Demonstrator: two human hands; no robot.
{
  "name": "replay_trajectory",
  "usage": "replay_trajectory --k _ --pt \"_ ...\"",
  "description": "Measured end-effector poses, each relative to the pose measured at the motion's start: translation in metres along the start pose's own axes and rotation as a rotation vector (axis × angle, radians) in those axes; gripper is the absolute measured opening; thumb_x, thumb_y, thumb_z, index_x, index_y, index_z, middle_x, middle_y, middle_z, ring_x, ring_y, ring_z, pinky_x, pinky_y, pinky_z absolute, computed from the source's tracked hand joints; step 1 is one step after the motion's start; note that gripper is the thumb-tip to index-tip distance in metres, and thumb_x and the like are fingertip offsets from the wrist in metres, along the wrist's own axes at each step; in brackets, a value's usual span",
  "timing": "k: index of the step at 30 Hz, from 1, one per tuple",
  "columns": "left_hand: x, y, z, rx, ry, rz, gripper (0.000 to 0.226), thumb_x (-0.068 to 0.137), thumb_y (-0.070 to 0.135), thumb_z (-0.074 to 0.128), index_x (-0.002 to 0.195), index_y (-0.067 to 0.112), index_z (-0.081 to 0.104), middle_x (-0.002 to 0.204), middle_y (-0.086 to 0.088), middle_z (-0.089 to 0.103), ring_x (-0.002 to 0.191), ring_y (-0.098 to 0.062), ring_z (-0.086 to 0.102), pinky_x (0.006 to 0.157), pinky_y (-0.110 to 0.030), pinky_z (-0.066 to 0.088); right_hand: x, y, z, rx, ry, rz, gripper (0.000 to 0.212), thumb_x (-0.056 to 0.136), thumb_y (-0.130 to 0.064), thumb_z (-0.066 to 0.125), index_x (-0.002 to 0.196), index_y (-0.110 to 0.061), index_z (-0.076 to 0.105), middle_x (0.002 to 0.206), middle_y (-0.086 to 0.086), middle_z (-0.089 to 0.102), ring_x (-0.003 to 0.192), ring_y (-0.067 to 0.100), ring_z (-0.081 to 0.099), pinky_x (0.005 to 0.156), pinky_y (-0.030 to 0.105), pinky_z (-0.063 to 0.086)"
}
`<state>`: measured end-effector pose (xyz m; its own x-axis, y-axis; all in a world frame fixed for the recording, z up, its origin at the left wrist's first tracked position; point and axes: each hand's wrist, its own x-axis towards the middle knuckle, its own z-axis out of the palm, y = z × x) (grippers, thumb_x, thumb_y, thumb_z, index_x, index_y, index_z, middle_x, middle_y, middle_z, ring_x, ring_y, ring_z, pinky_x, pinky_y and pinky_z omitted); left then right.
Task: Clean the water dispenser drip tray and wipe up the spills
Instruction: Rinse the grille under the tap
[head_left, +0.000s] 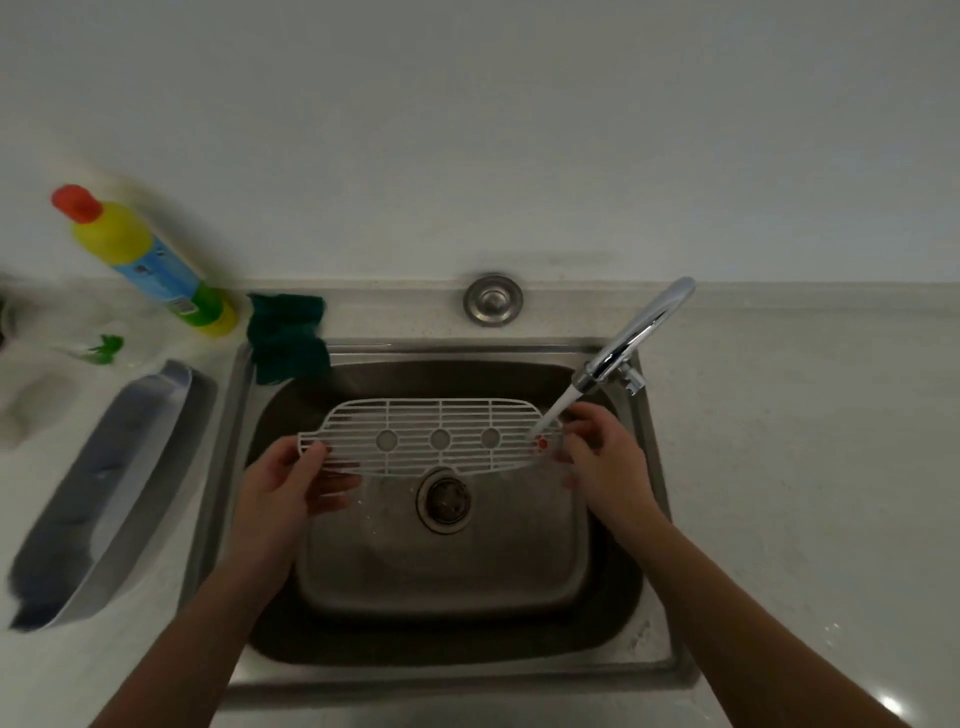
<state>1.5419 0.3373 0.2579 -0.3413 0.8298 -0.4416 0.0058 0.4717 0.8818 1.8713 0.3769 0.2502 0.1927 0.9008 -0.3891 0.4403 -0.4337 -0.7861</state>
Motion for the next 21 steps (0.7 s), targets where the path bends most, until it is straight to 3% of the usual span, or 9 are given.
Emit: replay_trajectory --k 2,4,8,12,16,18,21 --pt "-0.004 0.010 -0.007 0.192 0.041 0.129 0.015 0.105 0.025 0.053 0.111 0.020 0.067 0.097 -0.005 0.077 0.086 -0.012 0.077 0.074 -0.031 0.059 0.009 0.004 -0.004 -0.170 0.000 0.005 0.044 0.100 -0.014 0.060 0.142 -0.023 0.053 0.125 -0.006 0.063 0.116 0.014 0.063 0.099 0.035 0.052" --pt "-0.006 0.020 -0.008 0.515 0.074 0.260 0.009 0.104 0.025 0.055 0.108 0.023 0.063 0.091 0.004 0.072 0.077 -0.005 0.072 0.068 -0.015 0.048 0.020 0.008 -0.010 -0.313 -0.051 0.005 0.042 0.099 -0.014 0.059 0.141 -0.019 0.054 0.122 0.000 0.062 0.118 0.021 0.062 0.096 0.033 0.047" --pt "-0.010 0.033 0.002 0.885 0.026 0.382 0.007 0.103 0.027 0.057 0.106 0.022 0.061 0.080 0.006 0.066 0.069 -0.006 0.063 0.066 -0.024 0.046 0.052 0.008 -0.028 -0.489 -0.018 -0.023 0.040 0.097 -0.010 0.056 0.137 -0.011 0.056 0.131 0.017 0.061 0.119 0.035 0.059 0.102 0.047 0.049" --pt "-0.013 0.049 0.001 0.795 0.111 0.592 0.004 0.102 0.023 0.057 0.100 0.022 0.060 0.071 0.013 0.059 0.063 -0.002 0.060 0.059 -0.015 0.040 0.083 0.005 -0.053 -0.401 0.147 0.062 0.031 0.096 -0.016 0.055 0.125 -0.008 0.063 0.120 0.020 0.068 0.102 0.033 0.062 0.086 0.035 0.045" --pt "-0.028 0.050 -0.002 0.682 0.227 0.710 0.005 0.101 0.031 0.054 0.097 0.029 0.054 0.068 0.019 0.056 0.060 -0.004 0.064 0.049 -0.011 0.045 0.070 0.009 -0.046 -0.345 0.091 0.050 0.035 0.090 -0.016 0.063 0.124 -0.009 0.060 0.113 0.016 0.067 0.102 0.035 0.063 0.082 0.036 0.045" --pt "-0.035 0.035 0.002 0.722 0.162 0.651 0.012 0.101 0.030 0.055 0.091 0.033 0.049 0.065 0.015 0.057 0.070 -0.003 0.066 0.049 -0.012 0.048 0.047 0.015 -0.033 -0.356 -0.003 0.015 0.042 0.088 -0.015 0.066 0.129 -0.013 0.057 0.116 0.013 0.065 0.102 0.031 0.064 0.086 0.037 0.050" --pt "-0.044 0.002 0.011 0.918 -0.014 0.496 0.012 0.104 0.027 0.057 0.094 0.033 0.052 0.066 0.010 0.061 0.053 -0.003 0.061 0.052 -0.011 0.040 0.008 0.033 -0.014 -0.412 -0.154 -0.023 0.044 0.094 -0.025 0.067 0.136 -0.017 0.056 0.128 0.010 0.059 0.104 0.022 0.063 0.094 0.040 0.054"
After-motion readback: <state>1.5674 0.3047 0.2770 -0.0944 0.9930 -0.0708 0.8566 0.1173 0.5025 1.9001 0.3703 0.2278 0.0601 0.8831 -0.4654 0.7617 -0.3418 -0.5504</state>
